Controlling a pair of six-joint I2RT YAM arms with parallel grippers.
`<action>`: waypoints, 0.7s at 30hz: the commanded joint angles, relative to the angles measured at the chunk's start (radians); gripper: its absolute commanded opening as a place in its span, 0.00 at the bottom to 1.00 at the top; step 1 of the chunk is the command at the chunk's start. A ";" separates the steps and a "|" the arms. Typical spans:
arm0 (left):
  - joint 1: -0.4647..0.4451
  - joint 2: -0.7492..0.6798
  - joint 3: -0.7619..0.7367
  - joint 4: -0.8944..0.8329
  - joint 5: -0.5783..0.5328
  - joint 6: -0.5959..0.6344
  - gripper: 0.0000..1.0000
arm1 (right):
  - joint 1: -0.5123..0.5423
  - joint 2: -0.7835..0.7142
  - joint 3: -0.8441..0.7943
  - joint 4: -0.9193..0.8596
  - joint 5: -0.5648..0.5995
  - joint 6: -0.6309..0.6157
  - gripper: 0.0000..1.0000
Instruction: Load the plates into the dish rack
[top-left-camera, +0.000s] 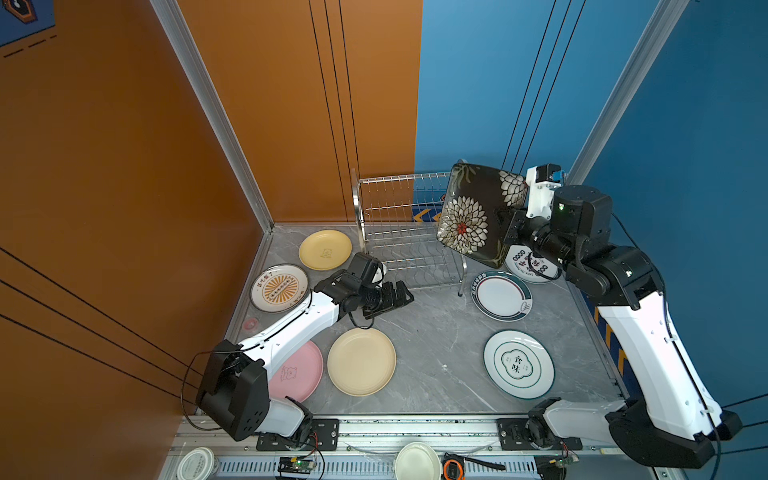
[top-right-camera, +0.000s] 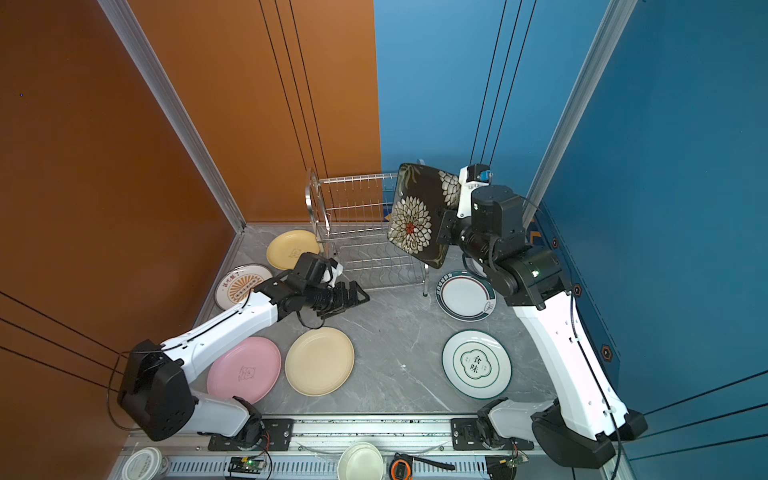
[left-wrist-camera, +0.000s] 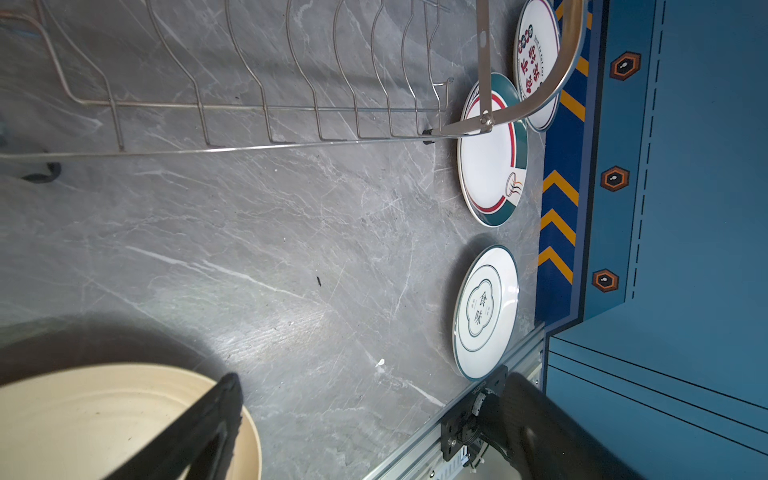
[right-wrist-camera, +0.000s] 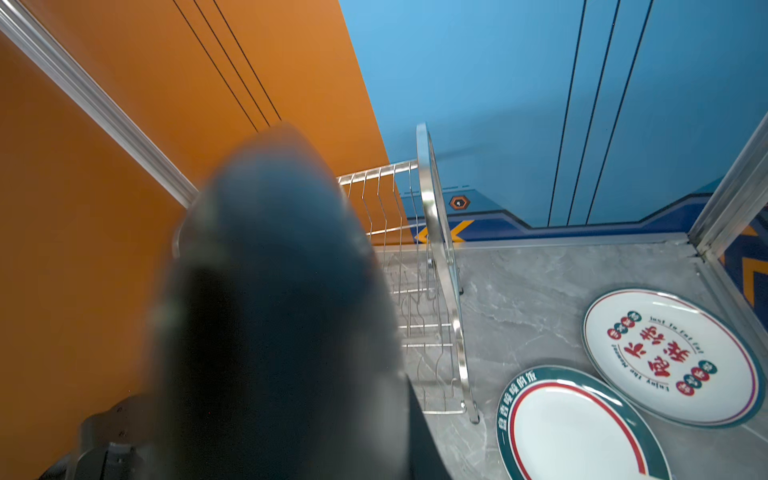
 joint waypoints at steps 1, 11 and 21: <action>0.012 0.019 0.034 -0.024 0.030 0.037 0.98 | 0.021 0.047 0.093 0.252 0.165 -0.072 0.00; 0.014 0.064 0.065 -0.024 0.015 0.056 0.98 | 0.057 0.218 0.115 0.565 0.391 -0.239 0.00; 0.024 0.075 0.073 -0.024 0.069 0.065 0.98 | 0.110 0.360 0.122 0.786 0.607 -0.428 0.00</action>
